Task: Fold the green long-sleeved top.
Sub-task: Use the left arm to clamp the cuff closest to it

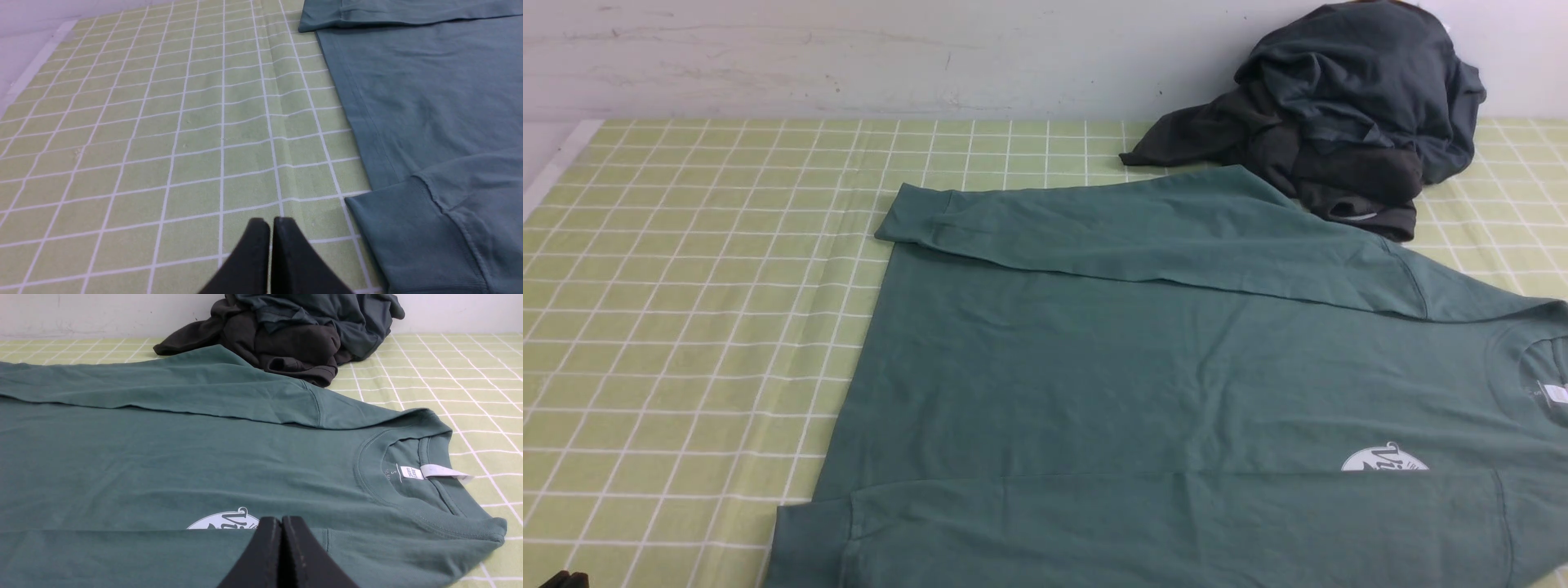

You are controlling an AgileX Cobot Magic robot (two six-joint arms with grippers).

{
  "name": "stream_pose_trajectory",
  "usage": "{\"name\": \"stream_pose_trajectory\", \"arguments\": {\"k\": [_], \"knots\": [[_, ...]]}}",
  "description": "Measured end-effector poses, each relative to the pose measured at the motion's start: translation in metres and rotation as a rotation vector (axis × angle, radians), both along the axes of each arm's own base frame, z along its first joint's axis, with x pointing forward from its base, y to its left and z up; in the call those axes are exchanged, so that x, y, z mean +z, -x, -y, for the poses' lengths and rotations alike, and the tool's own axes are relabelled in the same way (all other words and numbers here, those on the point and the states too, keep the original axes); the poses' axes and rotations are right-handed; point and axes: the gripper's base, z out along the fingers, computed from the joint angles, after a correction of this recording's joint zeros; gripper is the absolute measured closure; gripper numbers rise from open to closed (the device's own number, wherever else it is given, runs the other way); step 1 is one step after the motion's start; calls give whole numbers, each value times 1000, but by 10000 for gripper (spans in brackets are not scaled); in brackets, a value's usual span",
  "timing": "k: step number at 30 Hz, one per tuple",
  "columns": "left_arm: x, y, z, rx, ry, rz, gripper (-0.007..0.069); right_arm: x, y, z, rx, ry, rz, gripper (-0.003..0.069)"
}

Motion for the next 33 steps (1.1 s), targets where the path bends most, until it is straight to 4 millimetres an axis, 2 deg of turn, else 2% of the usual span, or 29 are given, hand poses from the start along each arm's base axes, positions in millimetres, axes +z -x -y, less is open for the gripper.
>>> {"name": "stream_pose_trajectory", "arguments": {"k": [19,24,27,33], "knots": [[0,0,0,0,-5,5,625,0,0,0,0,1,0,673],[6,-2,0,-2,1,87,625,4,-1,0,2,4,48,673],[17,-4,1,-5,10,205,625,13,-2,0,6,4,156,673],[47,-1,1,-14,36,542,625,53,6,-2,24,2,609,673]]}}
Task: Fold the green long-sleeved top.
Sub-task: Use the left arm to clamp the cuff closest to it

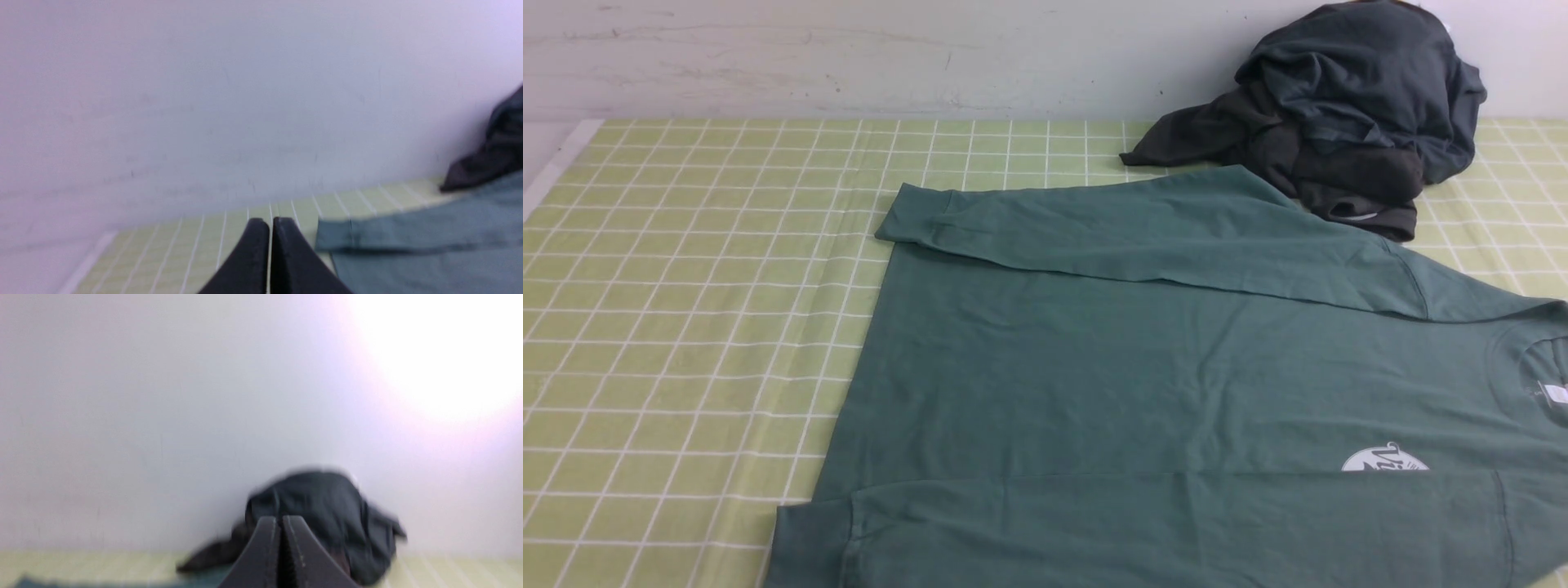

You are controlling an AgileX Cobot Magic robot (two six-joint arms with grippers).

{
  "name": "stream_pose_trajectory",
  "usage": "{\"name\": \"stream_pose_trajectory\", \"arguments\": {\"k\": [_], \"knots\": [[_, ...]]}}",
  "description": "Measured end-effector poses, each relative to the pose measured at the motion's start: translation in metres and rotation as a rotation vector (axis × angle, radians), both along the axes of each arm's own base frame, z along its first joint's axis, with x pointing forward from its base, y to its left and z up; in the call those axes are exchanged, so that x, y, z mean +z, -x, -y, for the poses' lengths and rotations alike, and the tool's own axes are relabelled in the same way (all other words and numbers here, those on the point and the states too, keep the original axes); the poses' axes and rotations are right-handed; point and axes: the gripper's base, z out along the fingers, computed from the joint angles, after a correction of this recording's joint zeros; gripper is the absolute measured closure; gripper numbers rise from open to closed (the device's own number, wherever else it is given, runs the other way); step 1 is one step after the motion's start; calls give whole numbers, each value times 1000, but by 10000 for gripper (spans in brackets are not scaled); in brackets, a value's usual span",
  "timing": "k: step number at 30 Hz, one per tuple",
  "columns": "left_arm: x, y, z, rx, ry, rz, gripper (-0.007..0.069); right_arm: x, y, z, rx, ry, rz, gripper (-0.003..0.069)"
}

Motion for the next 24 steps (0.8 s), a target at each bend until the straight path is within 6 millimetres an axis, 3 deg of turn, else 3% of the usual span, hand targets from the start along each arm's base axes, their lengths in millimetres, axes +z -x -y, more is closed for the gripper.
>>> {"name": "stream_pose_trajectory", "arguments": {"k": [6,10,12,13,15,17,19,22,24], "knots": [[24,10,0,-34,84,281,625,24,15,-1,38,-45,306,673],[43,18,0,-105,218,402,625,28,19,-1,49,-60,374,673],[59,23,-1,-126,254,413,625,32,20,-1,49,-61,379,673],[84,26,-1,-135,272,399,625,44,23,0,47,-63,398,673],[113,25,0,-122,251,335,625,72,30,0,36,-48,433,673],[139,19,0,-95,213,254,625,96,30,0,21,-30,431,673],[160,0,0,-56,162,132,625,126,24,0,3,-6,385,673],[167,-30,2,-34,152,-1,625,147,4,0,-11,21,245,673],[159,-51,3,-20,163,-115,625,149,-11,0,-21,46,113,673]]}}
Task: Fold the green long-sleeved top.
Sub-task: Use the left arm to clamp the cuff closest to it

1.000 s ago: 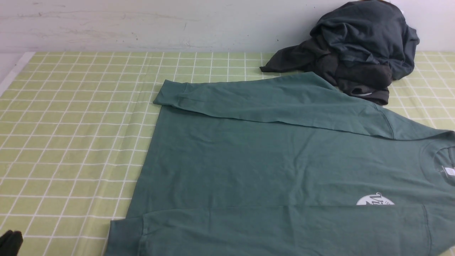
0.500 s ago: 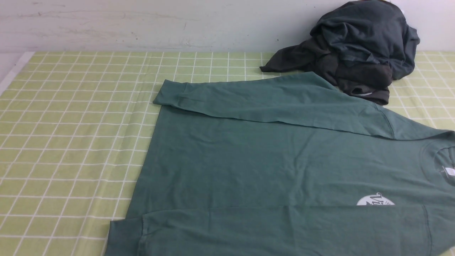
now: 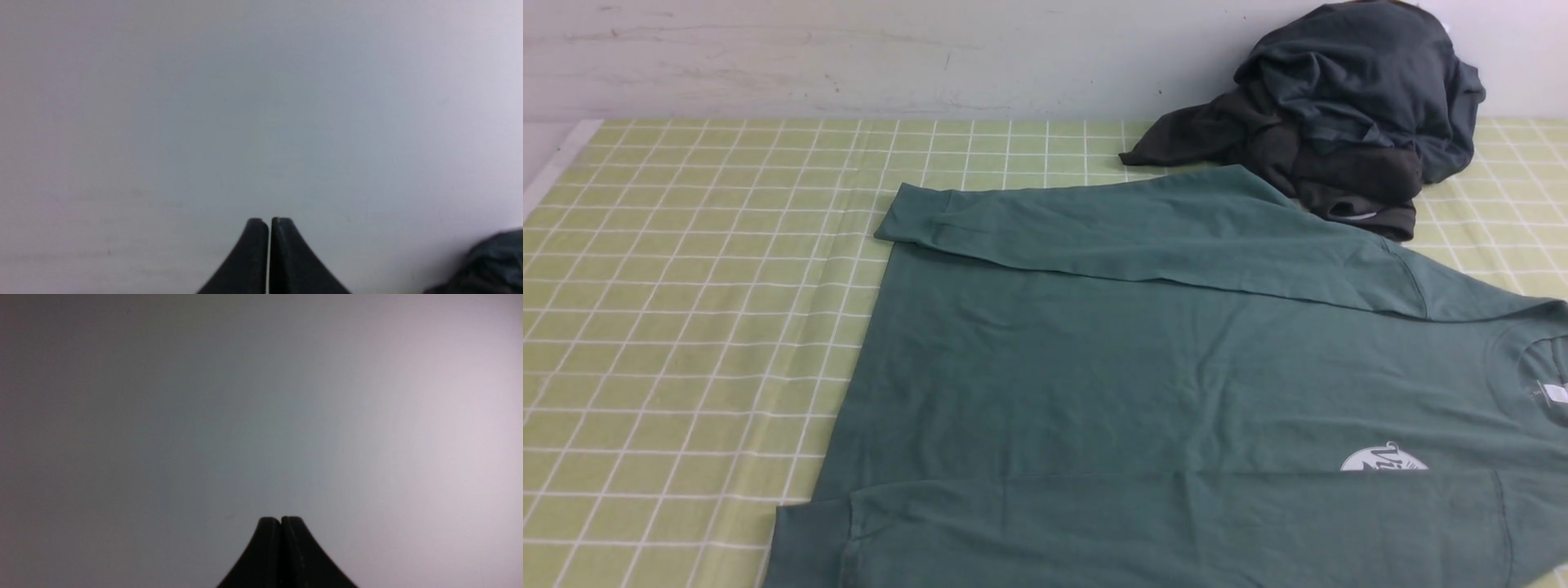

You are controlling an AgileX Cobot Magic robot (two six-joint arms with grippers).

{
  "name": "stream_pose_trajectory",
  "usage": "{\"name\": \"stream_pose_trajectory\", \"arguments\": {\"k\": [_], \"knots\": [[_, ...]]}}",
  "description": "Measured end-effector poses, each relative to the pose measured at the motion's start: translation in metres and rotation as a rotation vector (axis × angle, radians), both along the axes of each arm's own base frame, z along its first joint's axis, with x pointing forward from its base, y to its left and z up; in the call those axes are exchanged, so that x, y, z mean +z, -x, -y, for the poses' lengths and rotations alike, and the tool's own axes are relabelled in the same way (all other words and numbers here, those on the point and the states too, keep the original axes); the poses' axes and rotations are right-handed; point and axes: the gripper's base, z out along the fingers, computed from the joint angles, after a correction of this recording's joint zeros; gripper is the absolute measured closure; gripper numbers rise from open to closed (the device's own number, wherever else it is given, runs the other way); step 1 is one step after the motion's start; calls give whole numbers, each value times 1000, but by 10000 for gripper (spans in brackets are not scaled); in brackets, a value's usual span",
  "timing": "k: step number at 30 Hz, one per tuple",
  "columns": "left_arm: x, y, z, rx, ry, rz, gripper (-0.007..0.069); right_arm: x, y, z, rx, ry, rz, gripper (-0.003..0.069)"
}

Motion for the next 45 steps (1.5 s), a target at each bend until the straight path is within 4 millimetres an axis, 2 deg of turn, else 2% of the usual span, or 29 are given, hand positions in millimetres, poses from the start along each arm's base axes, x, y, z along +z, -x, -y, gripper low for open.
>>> {"name": "stream_pose_trajectory", "arguments": {"k": [1,4,5,9,12,15,18,21,26,29,34,37,38,45], "knots": [[-13,-16,0,10,24,-137,625,-8,-20,0,-15,25,-159,673],[-43,-33,0,40,84,-440,625,-31,-46,2,-31,32,-436,673],[-65,-41,1,55,118,-652,625,-53,-60,2,-35,11,-659,673],[-118,-53,10,-5,67,-1140,625,-103,-81,-2,7,-75,-1165,673],[-138,-68,20,-119,48,-1268,624,-120,-90,-11,87,-95,-1310,673],[-151,-83,27,-203,38,-1288,602,-127,-98,-22,186,-54,-1349,673],[-171,-106,32,-263,1,-1279,533,-132,-103,-39,322,86,-1354,673],[-187,-121,33,-266,0,-1303,464,-133,-103,-48,398,172,-1335,673],[-212,-138,34,-255,8,-1381,321,-132,-101,-56,456,239,-1310,673],[-217,-148,35,-246,17,-1389,292,-132,-101,-56,460,242,-1306,673],[-217,-160,35,-231,37,-1385,322,-132,-102,-57,462,234,-1304,673],[-225,-162,35,-216,59,-1418,394,-131,-102,-57,464,229,-1303,673],[-225,-162,35,-216,60,-1419,394,-131,-102,-57,464,229,-1303,673],[-229,-167,35,-209,69,-1431,585,-132,-103,-57,460,228,-1299,673]]}}
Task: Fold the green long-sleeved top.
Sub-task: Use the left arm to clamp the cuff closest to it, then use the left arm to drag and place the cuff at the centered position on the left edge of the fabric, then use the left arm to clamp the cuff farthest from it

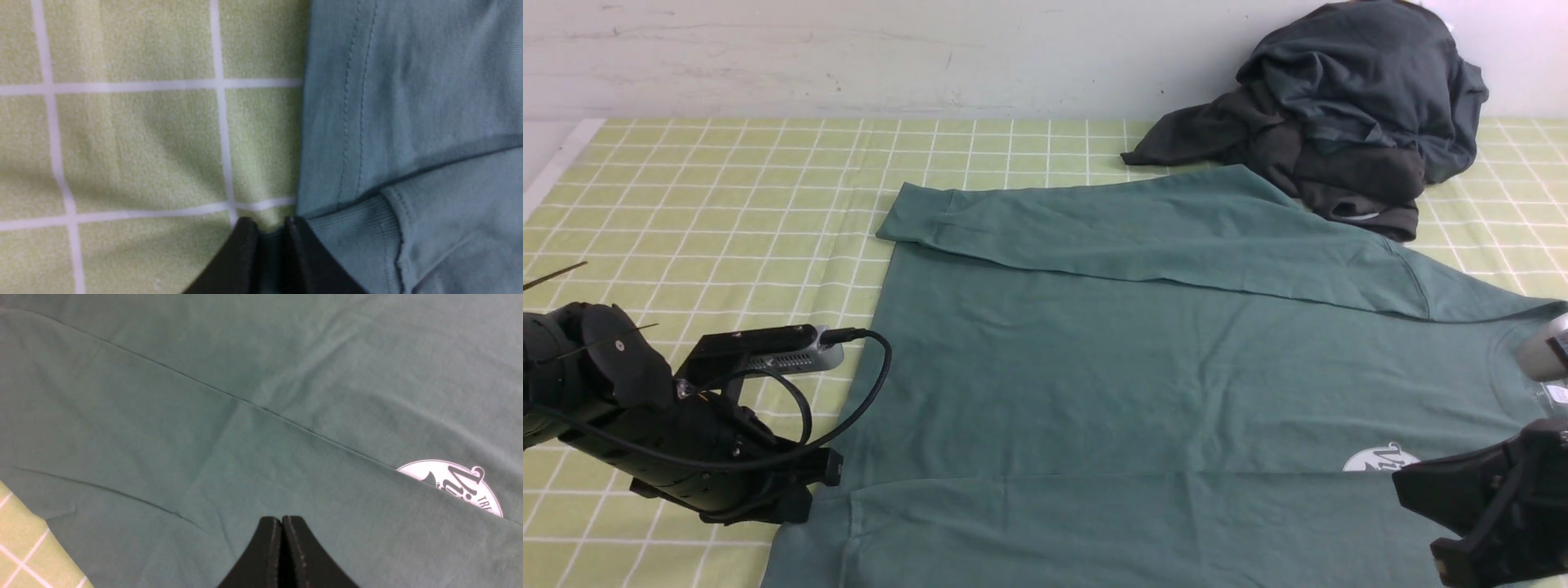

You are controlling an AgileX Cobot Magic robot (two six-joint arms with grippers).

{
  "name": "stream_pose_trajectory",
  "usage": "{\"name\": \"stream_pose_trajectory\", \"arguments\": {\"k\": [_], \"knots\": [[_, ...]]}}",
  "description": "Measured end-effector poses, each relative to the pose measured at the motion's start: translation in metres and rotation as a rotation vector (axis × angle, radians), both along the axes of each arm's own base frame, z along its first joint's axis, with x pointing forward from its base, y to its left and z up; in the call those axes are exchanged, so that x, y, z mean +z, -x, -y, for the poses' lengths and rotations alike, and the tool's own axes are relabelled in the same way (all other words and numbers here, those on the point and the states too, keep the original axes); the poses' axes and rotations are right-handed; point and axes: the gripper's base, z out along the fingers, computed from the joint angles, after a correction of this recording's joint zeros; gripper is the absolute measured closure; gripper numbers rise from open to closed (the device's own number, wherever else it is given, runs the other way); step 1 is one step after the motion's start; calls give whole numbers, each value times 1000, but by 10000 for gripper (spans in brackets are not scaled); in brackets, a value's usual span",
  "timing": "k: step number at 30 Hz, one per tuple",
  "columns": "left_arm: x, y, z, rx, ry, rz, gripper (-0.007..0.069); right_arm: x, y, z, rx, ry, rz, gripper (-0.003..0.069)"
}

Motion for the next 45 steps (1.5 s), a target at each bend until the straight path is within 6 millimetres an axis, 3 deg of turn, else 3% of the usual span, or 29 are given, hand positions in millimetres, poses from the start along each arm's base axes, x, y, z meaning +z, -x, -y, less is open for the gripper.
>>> {"name": "stream_pose_trajectory", "arguments": {"k": [5,9,12,13,16,20,24,31,32,36,40,45], "knots": [[7,-2,1,-8,9,10,607,0,0,0,-3,-3,3,673],[37,-5,4,-33,34,70,608,0,0,0,-3,-3,3,673],[71,-12,5,-65,42,180,608,0,0,0,-3,-3,3,673],[73,-12,5,-68,41,189,608,0,0,0,-3,-3,3,673],[96,-28,6,-127,8,317,608,0,0,0,-3,-3,3,673],[108,-55,6,-134,-17,406,608,0,0,0,-4,-3,5,673],[102,-86,8,-136,-22,412,608,0,0,0,-4,-3,5,673],[72,-136,13,-164,-23,336,598,0,-1,0,-5,-3,6,673],[69,-152,14,-172,-30,331,575,0,-1,0,-5,-3,6,673],[63,-181,15,-174,-47,341,478,1,-1,0,-7,-8,6,673],[61,-203,16,-160,-50,377,392,1,-1,0,-9,-12,9,673],[42,-238,16,-108,-54,454,287,2,-2,0,-17,-13,20,673]]}}
